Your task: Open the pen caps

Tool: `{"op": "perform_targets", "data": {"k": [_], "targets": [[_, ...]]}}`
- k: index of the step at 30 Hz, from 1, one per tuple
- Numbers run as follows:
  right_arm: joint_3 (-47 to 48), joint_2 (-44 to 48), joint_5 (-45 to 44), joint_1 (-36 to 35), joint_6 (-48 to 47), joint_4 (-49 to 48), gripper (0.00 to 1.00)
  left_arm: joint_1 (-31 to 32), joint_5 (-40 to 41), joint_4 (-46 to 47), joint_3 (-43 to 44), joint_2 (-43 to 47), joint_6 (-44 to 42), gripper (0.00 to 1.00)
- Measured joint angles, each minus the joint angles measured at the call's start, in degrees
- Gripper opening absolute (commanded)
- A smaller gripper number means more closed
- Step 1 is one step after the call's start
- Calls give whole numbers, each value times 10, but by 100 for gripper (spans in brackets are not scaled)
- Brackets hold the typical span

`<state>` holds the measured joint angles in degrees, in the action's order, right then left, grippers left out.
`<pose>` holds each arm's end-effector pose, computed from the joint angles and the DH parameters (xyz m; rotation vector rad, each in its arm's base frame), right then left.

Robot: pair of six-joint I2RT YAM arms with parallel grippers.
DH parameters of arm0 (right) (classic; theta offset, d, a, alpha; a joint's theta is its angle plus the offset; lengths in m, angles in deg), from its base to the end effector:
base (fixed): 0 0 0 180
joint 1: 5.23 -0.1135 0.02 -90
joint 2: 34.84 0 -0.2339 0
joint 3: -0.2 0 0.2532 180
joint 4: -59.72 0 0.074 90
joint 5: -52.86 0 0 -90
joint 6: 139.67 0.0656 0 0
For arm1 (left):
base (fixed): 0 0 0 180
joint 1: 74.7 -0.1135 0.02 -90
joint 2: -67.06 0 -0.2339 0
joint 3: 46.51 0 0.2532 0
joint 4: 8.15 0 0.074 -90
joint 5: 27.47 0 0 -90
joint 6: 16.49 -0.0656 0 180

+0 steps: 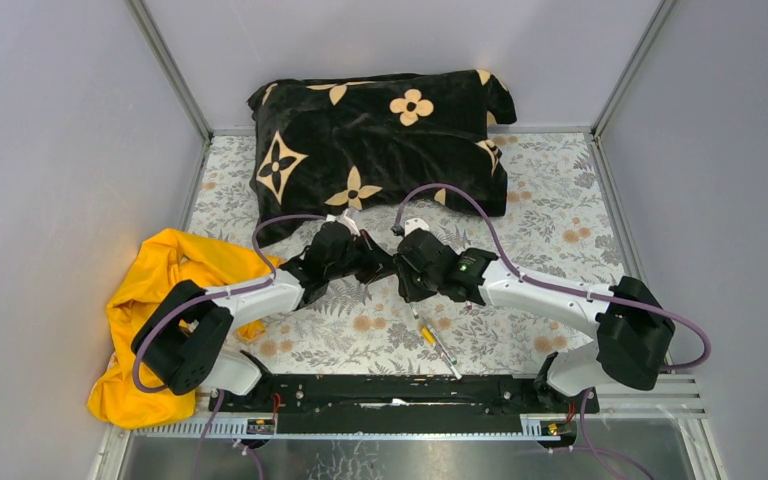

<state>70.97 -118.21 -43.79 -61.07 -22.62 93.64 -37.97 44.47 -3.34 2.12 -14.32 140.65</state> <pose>0.1949 0.2736 0.1896 -0.5532 2.3832 0.5390 0.2430 -0.2067 0.1439 -0.4005 2.3321 -1.3464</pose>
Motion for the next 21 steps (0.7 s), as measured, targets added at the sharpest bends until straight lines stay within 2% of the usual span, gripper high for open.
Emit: {"op": "perform_targets", "data": {"k": [4,8,13,21], "targets": [[-9,5,-2,0,2,-10,31,0,-1,17,-7,1,13,0],[-19,7,-4,0,3,-23,25,0,-7,26,-10,2,21,0],[-26,15,-7,-1,7,-34,0,0,-9,30,-10,3,27,0],[-47,28,-12,-1,7,-60,0,-11,-11,47,-15,1,27,0]]}}
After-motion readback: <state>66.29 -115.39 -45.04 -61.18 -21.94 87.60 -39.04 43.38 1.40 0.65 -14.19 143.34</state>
